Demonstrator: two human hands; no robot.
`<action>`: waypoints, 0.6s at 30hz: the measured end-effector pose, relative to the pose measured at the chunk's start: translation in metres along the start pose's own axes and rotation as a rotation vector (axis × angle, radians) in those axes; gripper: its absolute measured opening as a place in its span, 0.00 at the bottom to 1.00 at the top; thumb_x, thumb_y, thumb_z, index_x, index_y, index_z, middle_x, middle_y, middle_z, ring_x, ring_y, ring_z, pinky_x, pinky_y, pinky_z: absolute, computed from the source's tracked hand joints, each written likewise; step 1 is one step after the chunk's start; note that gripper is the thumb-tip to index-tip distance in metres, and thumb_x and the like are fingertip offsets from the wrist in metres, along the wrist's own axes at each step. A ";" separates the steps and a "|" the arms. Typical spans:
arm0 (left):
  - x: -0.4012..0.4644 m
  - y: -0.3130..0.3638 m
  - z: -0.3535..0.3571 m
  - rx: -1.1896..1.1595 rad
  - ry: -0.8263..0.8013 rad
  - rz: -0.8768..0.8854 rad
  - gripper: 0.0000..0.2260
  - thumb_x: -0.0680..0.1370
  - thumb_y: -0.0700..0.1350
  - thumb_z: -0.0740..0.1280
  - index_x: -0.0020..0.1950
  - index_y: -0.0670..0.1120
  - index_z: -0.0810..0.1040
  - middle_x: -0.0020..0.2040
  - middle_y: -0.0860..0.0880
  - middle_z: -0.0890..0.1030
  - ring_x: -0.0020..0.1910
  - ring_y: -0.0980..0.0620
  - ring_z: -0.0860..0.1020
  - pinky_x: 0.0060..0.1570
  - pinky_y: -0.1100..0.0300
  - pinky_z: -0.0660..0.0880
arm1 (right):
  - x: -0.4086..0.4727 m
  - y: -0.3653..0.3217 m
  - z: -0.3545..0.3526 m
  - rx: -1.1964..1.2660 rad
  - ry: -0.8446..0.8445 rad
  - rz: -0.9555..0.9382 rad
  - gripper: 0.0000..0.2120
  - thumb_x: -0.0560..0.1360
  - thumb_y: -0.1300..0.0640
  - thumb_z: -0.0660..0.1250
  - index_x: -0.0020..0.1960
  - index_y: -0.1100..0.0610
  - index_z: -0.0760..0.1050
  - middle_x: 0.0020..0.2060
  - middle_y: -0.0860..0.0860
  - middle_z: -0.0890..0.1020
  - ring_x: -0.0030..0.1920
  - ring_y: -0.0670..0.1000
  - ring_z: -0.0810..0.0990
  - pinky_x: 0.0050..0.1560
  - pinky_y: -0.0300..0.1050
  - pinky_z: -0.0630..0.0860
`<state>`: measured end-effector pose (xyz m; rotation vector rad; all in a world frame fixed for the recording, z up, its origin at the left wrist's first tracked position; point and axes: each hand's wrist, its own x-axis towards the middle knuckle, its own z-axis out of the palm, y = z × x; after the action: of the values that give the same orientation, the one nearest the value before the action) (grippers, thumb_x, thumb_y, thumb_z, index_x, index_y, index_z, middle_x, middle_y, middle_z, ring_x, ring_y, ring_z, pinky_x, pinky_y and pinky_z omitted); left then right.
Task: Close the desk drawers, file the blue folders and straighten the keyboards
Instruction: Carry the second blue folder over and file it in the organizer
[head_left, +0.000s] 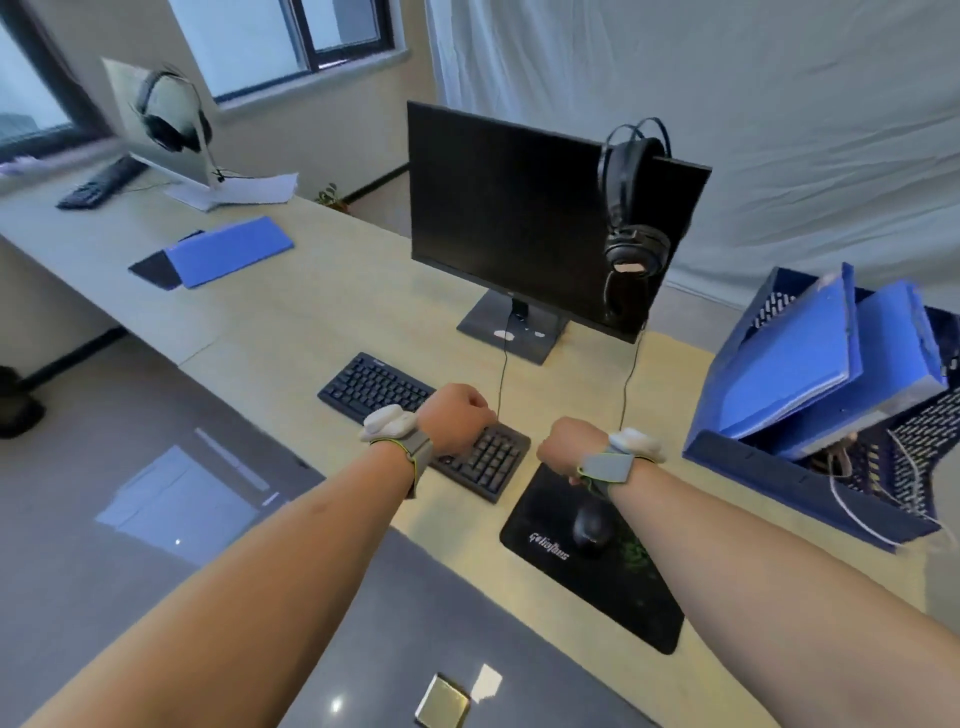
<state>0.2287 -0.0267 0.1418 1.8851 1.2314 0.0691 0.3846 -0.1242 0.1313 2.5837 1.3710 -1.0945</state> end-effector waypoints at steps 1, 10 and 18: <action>-0.003 -0.021 -0.020 -0.002 0.024 -0.006 0.09 0.78 0.48 0.67 0.51 0.43 0.81 0.41 0.44 0.83 0.37 0.43 0.82 0.40 0.49 0.82 | 0.001 -0.026 0.007 -0.007 0.004 -0.023 0.18 0.81 0.59 0.57 0.33 0.58 0.65 0.31 0.53 0.69 0.29 0.52 0.67 0.30 0.42 0.62; -0.052 -0.196 -0.189 -0.177 0.261 -0.214 0.09 0.79 0.46 0.67 0.55 0.42 0.79 0.42 0.43 0.81 0.40 0.45 0.82 0.42 0.47 0.84 | 0.012 -0.260 0.073 -0.131 -0.030 -0.266 0.14 0.76 0.62 0.59 0.32 0.57 0.63 0.28 0.53 0.66 0.27 0.52 0.62 0.29 0.44 0.58; -0.063 -0.291 -0.269 -0.268 0.389 -0.309 0.09 0.79 0.47 0.67 0.55 0.44 0.81 0.47 0.41 0.83 0.46 0.42 0.84 0.40 0.44 0.84 | 0.046 -0.383 0.095 -0.309 -0.070 -0.407 0.17 0.76 0.63 0.58 0.29 0.58 0.61 0.27 0.54 0.66 0.27 0.52 0.60 0.28 0.43 0.56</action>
<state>-0.1386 0.1336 0.1379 1.4731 1.6725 0.4285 0.0661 0.1139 0.1443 2.0882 1.9271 -0.9040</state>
